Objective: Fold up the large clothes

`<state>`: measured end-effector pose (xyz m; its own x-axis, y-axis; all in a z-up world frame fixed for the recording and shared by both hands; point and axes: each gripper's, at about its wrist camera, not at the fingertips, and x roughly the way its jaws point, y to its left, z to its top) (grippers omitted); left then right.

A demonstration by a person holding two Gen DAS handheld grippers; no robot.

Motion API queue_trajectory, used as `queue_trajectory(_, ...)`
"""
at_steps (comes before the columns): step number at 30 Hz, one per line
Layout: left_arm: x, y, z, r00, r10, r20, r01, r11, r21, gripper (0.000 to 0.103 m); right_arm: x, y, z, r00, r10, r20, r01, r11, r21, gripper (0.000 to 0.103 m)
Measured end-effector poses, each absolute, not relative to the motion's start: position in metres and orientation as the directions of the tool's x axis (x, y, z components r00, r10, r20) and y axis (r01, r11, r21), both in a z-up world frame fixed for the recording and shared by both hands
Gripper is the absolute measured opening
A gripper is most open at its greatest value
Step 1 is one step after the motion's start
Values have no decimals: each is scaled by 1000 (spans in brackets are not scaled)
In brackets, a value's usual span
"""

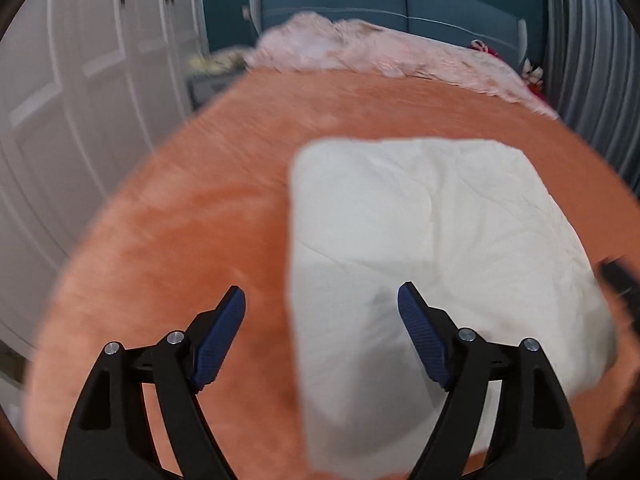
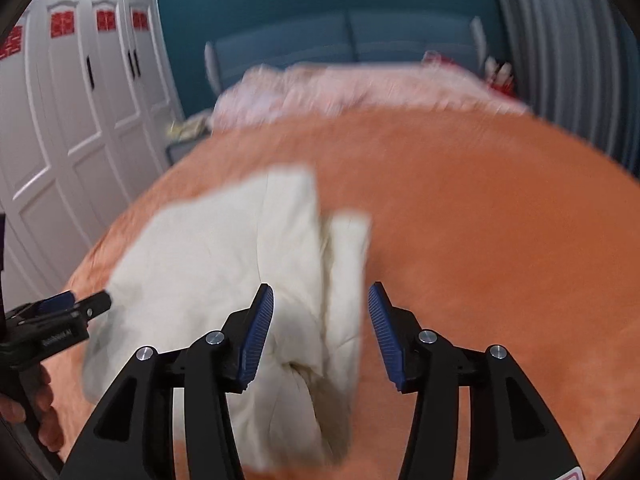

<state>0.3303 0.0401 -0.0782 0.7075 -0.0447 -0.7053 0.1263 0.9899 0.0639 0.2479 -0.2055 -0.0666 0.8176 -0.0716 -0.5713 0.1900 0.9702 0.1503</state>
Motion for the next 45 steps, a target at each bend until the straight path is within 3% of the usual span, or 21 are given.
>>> queue_trajectory(1, 327, 37, -72, 707, -17, -707, 116, 989, 92, 76, 244, -204, -59, 825, -75, -560, 187, 972, 145, 48)
queue_trajectory(2, 327, 32, -70, 698, -5, -716, 111, 989, 101, 76, 246, -199, -54, 815, -64, -575, 169, 977, 131, 39)
queue_trajectory(3, 327, 29, -70, 687, -6, -726, 112, 989, 98, 76, 249, -195, -54, 806, -41, -590, 143, 982, 127, 29)
queue_trajectory(4, 329, 23, -72, 669, -7, -743, 111, 990, 90, 76, 255, -190, -56, 792, -20, -610, 115, 987, 116, 10)
queue_trajectory(5, 330, 20, -75, 661, 0, -751, 102, 991, 89, 76, 263, -183, -65, 763, -25, -646, 102, 991, 82, 2)
queue_trajectory(7, 333, 9, -85, 634, 12, -773, 98, 991, 95, 69, 270, -181, -83, 729, -32, -684, 101, 993, 61, 1)
queue_trajectory(12, 332, -3, -107, 640, 43, -767, 57, 993, 103, 69, 275, -190, -116, 698, -36, -716, 133, 988, 79, 1)
queue_trajectory(22, 334, -18, -130, 694, 109, -712, 4, 988, 155, 71, 285, -188, -145, 720, -64, -691, 152, 986, 67, 0)
queue_trajectory(37, 332, -18, -134, 730, 112, -675, -10, 988, 153, 72, 282, -189, -149, 736, -61, -675, 150, 986, 75, 0)
queue_trajectory(40, 325, -10, -120, 707, 85, -702, 12, 991, 132, 75, 270, -187, -125, 728, -63, -683, 151, 986, 71, 8)
queue_trajectory(42, 310, -2, -107, 698, 81, -712, 6, 993, 119, 87, 256, -190, -109, 718, -66, -693, 171, 982, 83, 25)
queue_trajectory(44, 290, 4, -97, 705, 75, -706, 5, 994, 111, 90, 237, -195, -98, 712, -46, -700, 182, 976, 121, 51)
queue_trajectory(45, 279, 6, -93, 704, 73, -707, 8, 994, 111, 90, 228, -197, -95, 712, -29, -701, 181, 973, 143, 52)
